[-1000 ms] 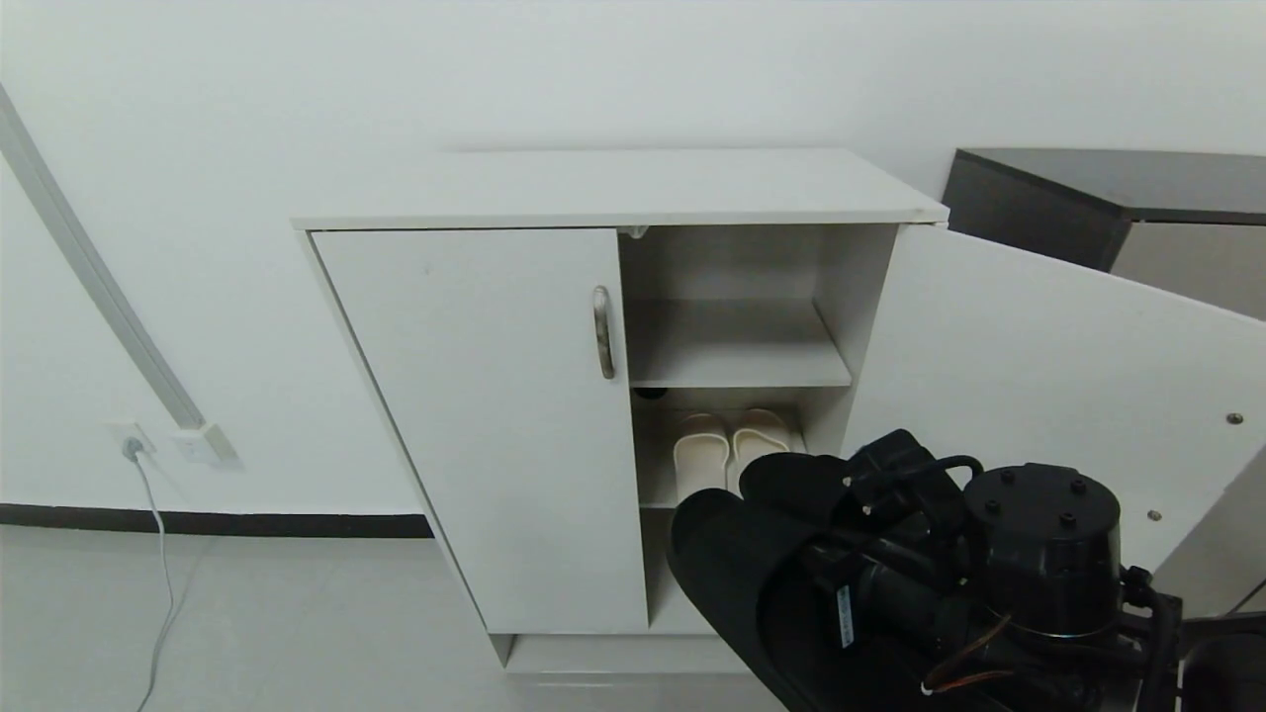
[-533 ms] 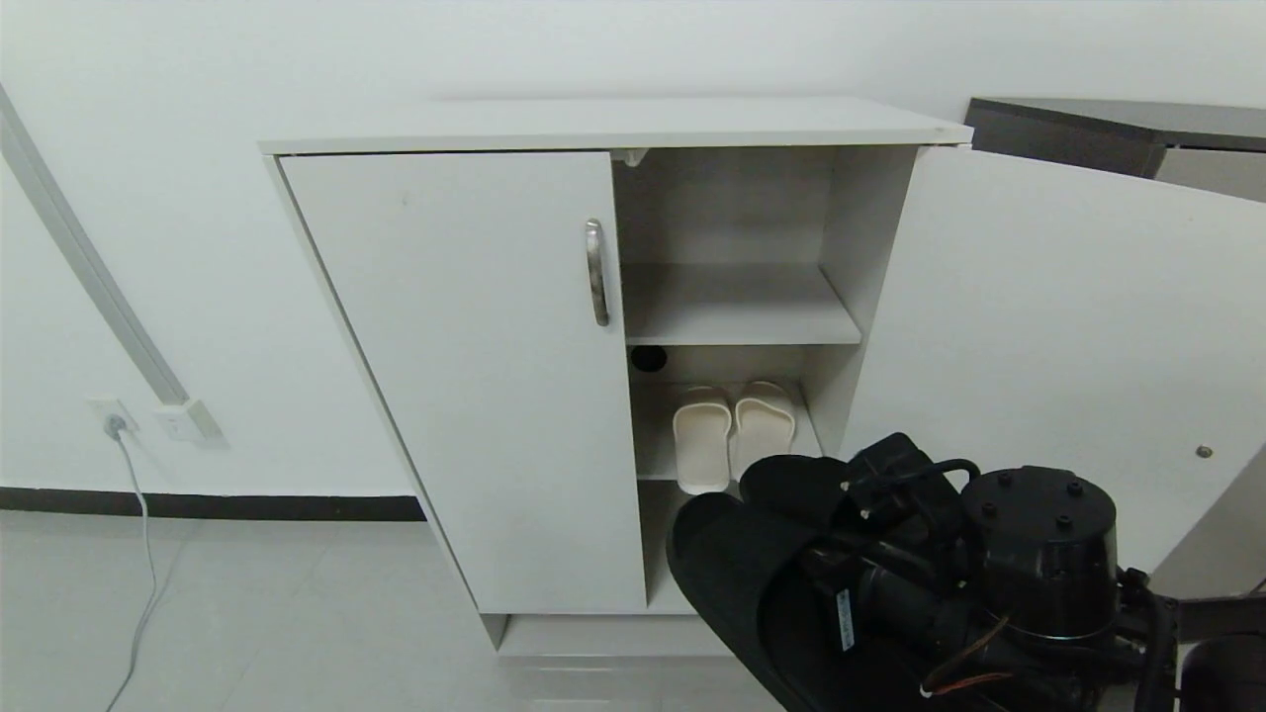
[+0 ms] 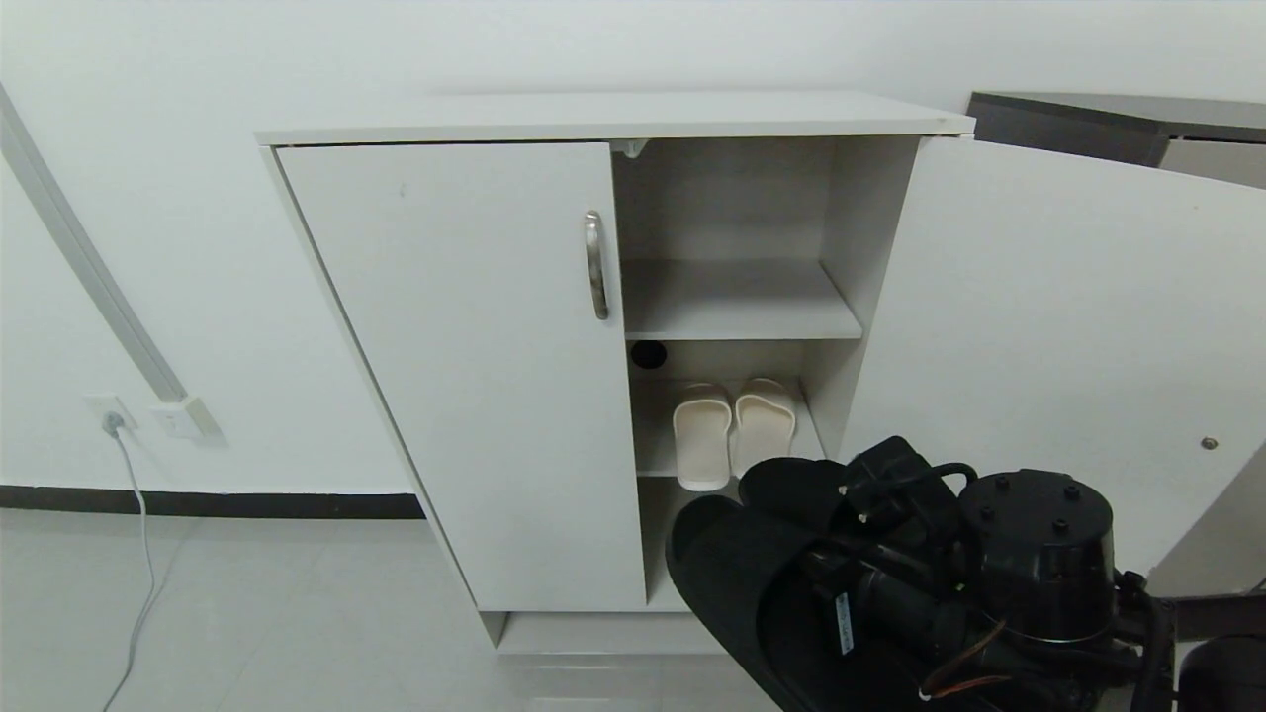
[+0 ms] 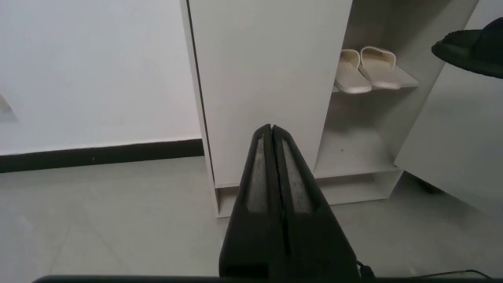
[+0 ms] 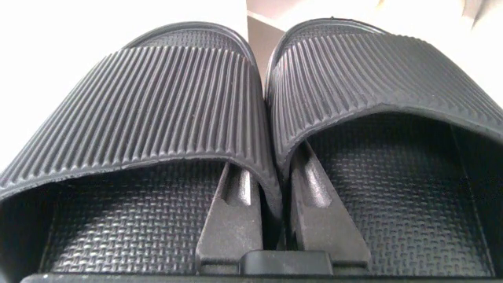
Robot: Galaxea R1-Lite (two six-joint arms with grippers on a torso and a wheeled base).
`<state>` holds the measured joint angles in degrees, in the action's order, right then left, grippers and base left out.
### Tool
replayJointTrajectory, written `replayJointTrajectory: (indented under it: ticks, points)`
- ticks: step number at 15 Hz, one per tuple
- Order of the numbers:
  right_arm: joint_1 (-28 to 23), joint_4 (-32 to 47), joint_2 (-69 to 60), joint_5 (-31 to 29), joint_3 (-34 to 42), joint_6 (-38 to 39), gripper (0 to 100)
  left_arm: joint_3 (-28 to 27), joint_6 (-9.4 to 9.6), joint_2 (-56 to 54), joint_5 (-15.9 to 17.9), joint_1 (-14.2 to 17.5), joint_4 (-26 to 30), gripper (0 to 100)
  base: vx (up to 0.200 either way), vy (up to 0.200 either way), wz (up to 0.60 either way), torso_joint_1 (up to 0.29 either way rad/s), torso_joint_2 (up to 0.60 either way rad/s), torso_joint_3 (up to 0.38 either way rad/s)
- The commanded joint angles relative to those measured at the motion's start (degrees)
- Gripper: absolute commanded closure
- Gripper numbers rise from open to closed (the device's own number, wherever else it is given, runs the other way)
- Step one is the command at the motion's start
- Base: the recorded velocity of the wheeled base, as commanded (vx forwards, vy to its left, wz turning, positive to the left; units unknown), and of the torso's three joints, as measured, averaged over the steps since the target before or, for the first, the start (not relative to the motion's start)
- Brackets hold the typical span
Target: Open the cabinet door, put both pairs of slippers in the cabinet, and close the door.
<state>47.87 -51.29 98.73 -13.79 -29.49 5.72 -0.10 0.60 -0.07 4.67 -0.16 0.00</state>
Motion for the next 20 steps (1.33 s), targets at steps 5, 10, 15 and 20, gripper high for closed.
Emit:
replayJointTrajectory:
  ticks: [5,10,15,20]
  points:
    - [0.03,-1.27,1.46,-0.1,0.31,0.0,100,0.01,0.02,0.07,0.08,-0.02,0.0,100,0.0,0.0,-0.12,0.0,0.0,0.0]
    - [0.73,-4.35,4.54,-0.63,-0.75,-1.59,100,0.01,0.02,0.07,0.08,-0.02,0.0,100,0.0,0.0,0.0,0.0,0.0,0.0]
    - [4.25,-2.24,17.28,-23.21,-18.76,0.08,100,0.01,0.02,0.07,0.08,-0.02,0.0,100,0.0,0.0,0.0,0.0,0.0,0.0]
    - [6.71,32.13,17.64,-34.02,-40.38,16.61,100,0.01,0.02,0.07,0.08,-0.02,0.0,100,0.0,0.0,0.0,0.0,0.0,0.0]
